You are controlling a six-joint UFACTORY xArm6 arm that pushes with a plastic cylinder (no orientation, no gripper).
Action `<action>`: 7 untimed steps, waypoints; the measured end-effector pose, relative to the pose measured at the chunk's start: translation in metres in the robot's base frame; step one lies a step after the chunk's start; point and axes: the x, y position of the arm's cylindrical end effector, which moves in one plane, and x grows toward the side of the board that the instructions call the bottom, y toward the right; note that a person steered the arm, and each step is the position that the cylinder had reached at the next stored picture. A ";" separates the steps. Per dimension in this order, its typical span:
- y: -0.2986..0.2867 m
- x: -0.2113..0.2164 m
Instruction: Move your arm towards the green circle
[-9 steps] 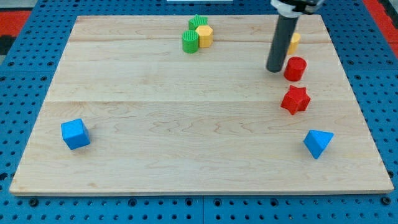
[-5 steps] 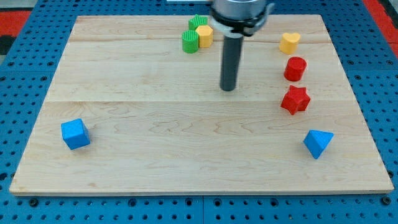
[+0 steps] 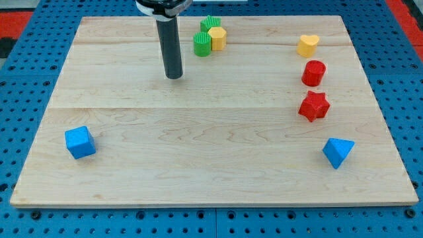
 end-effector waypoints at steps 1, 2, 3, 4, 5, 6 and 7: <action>-0.003 -0.019; -0.003 -0.047; -0.009 -0.075; 0.000 -0.087; 0.002 -0.101; 0.028 -0.103; 0.045 -0.106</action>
